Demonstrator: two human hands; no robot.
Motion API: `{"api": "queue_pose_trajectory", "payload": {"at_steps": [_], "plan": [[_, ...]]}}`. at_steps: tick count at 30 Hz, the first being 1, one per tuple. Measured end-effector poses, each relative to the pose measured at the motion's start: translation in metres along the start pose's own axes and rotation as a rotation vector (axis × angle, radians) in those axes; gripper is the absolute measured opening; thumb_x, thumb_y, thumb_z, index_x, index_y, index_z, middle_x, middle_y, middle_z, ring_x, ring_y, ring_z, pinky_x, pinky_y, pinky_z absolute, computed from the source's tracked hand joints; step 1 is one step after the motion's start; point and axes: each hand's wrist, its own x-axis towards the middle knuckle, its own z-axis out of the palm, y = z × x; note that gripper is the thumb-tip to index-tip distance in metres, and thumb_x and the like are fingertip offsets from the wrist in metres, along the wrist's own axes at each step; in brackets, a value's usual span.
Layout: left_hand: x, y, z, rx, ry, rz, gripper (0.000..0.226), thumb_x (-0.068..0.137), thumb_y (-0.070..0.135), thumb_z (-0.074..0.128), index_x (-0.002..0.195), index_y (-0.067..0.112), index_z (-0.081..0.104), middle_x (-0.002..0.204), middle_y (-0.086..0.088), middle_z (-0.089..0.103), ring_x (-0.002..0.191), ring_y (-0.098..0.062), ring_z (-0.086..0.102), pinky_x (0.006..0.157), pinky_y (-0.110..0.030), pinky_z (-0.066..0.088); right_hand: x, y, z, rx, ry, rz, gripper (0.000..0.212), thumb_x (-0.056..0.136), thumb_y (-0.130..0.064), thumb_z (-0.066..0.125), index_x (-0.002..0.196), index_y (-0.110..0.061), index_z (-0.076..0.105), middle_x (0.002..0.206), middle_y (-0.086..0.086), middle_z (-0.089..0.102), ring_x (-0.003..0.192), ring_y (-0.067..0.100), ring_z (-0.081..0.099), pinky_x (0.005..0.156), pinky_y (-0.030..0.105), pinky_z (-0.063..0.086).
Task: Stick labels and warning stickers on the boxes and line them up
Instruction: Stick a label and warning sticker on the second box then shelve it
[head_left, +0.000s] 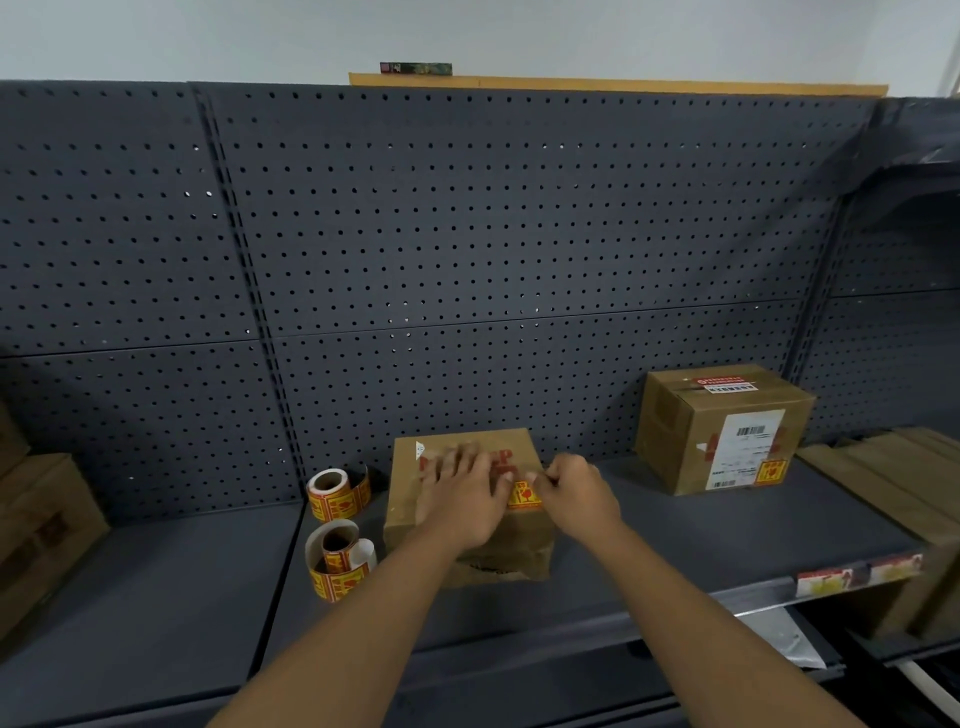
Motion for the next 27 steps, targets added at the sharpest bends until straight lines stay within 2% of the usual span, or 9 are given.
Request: {"api": "queue_pose_trajectory", "payload": {"at_steps": [3,6,10,12,15,18,22,25,27], "plan": [[0.002,0.002,-0.002,0.026,-0.062,0.000,0.058,0.108,0.056,0.012,0.163,0.038,0.015,0.174,-0.001,0.001,0.160,-0.026,-0.005,0.126,-0.049,-0.006,0.003,0.002,0.003,-0.013,-0.019,-0.001,0.038,0.101,-0.044,0.057,0.074,-0.021,0.044,0.076,0.001,0.055,0.076,0.026,0.059,0.059,0.034,0.039],[0.005,0.001,-0.003,0.040,-0.104,-0.011,0.057,0.108,0.055,0.011,0.163,0.041,0.011,0.174,0.000,-0.003,0.159,-0.026,-0.008,0.125,-0.049,-0.008,0.004,0.000,0.003,-0.066,-0.025,0.001,0.028,0.105,-0.037,0.050,0.082,-0.021,0.046,0.086,0.003,0.058,0.084,0.028,0.061,0.062,0.034,0.039],[0.007,-0.001,-0.003,0.042,-0.136,-0.030,0.057,0.107,0.054,0.013,0.163,0.042,0.009,0.174,0.001,-0.004,0.159,-0.025,-0.009,0.126,-0.050,-0.010,0.009,-0.002,-0.003,-0.081,-0.081,0.010,0.026,0.100,-0.026,0.048,0.076,-0.018,0.044,0.080,0.006,0.057,0.076,0.028,0.059,0.061,0.034,0.041],[0.008,0.000,-0.004,0.036,-0.149,-0.031,0.059,0.106,0.056,0.013,0.163,0.042,0.008,0.174,0.001,-0.005,0.159,-0.025,-0.010,0.125,-0.050,-0.012,0.009,-0.004,-0.006,-0.104,-0.092,-0.014,0.031,0.101,-0.035,0.050,0.076,-0.016,0.045,0.076,0.003,0.055,0.072,0.026,0.056,0.060,0.034,0.041],[0.008,-0.001,-0.006,0.043,-0.176,-0.015,0.069,0.101,0.070,0.011,0.164,0.040,0.006,0.173,0.000,-0.009,0.158,-0.027,-0.015,0.125,-0.051,-0.014,0.006,-0.007,-0.007,-0.204,-0.073,-0.069,0.035,0.102,-0.047,0.051,0.090,-0.014,0.054,0.086,0.003,0.059,0.080,0.026,0.058,0.061,0.035,0.040],[0.006,-0.003,-0.005,0.065,-0.191,0.000,0.071,0.101,0.071,0.010,0.164,0.039,0.003,0.173,-0.003,-0.011,0.158,-0.028,-0.016,0.125,-0.053,-0.015,0.002,-0.008,-0.006,-0.238,-0.061,-0.077,0.031,0.105,-0.042,0.048,0.094,-0.013,0.053,0.094,0.006,0.060,0.088,0.029,0.059,0.068,0.038,0.044],[0.007,-0.005,-0.008,0.042,-0.217,0.000,0.066,0.104,0.065,0.012,0.164,0.038,0.002,0.172,-0.004,-0.013,0.157,-0.029,-0.019,0.124,-0.054,-0.017,-0.002,-0.010,-0.006,-0.232,-0.061,-0.071,0.028,0.107,-0.038,0.046,0.100,-0.013,0.054,0.098,0.007,0.059,0.095,0.031,0.060,0.072,0.038,0.042],[0.007,-0.006,-0.012,0.002,-0.253,0.014,0.068,0.104,0.067,0.015,0.164,0.038,0.001,0.172,-0.004,-0.016,0.157,-0.028,-0.021,0.124,-0.055,-0.017,-0.002,-0.009,-0.009,-0.201,-0.084,-0.066,0.027,0.106,-0.039,0.047,0.093,-0.015,0.051,0.097,0.007,0.062,0.091,0.029,0.062,0.074,0.040,0.049],[0.004,-0.006,-0.013,0.011,-0.271,0.029,0.076,0.099,0.075,0.015,0.164,0.038,0.000,0.171,-0.004,-0.018,0.156,-0.029,-0.023,0.123,-0.054,-0.018,-0.002,-0.009,-0.012,-0.155,-0.126,-0.054,0.031,0.102,-0.044,0.050,0.086,-0.018,0.049,0.086,0.005,0.061,0.081,0.027,0.063,0.067,0.038,0.049]]}}
